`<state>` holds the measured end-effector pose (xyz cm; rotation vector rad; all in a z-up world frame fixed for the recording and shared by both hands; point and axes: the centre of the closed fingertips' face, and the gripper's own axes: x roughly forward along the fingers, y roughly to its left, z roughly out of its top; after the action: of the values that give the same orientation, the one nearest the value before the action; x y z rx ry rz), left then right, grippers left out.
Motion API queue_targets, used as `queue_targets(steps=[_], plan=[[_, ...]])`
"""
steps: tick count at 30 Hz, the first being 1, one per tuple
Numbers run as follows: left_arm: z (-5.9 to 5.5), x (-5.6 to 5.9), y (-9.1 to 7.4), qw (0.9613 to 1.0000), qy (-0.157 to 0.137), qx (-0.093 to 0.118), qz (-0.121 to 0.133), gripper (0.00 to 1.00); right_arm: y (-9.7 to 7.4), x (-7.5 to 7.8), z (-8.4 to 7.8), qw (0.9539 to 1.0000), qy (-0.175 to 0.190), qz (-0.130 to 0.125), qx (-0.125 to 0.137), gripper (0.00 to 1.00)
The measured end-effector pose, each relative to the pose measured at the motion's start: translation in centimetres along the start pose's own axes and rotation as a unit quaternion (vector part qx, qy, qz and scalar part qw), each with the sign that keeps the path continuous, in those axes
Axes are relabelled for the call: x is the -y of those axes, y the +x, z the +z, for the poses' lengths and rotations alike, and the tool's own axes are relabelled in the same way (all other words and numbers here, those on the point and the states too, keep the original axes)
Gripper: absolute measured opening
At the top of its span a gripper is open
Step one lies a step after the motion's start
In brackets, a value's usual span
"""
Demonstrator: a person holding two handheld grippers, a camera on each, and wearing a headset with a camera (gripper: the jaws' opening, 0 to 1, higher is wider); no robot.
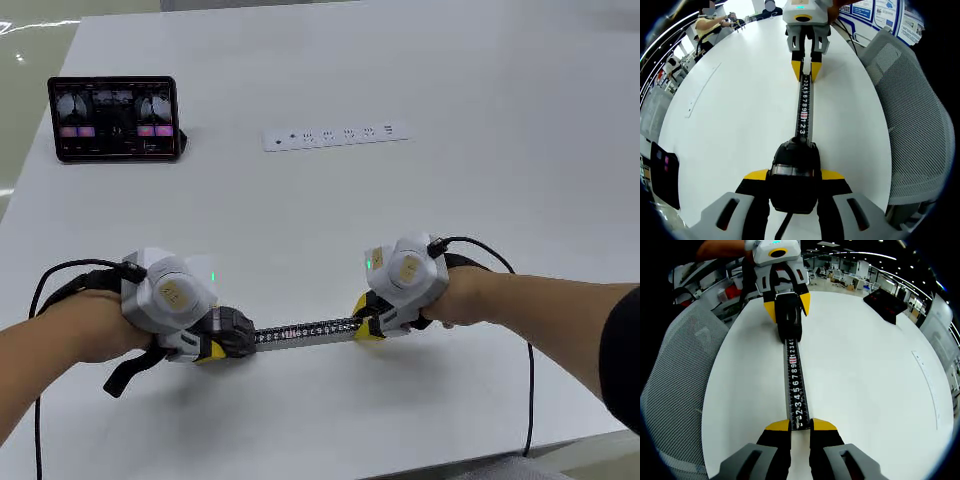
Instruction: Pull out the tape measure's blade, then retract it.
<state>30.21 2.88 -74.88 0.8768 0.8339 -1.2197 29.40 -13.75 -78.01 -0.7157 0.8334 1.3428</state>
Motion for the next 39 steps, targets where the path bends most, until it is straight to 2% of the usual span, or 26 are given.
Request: queue_targets(steps=[13, 39], plan=[[0.0, -0.1, 0.1, 1.0, 0.0, -0.001, 0.001, 0.31, -0.5, 0.0, -0.6, 0.9999, 0.011, -0.008, 0.008, 0.09], [0.1, -0.2, 0.1, 1.0, -0.005, 0.001, 0.003, 0.31, -1.4, 0.2, -1.8, 0.9999, 0.007, -0.007, -0.001, 0.09]])
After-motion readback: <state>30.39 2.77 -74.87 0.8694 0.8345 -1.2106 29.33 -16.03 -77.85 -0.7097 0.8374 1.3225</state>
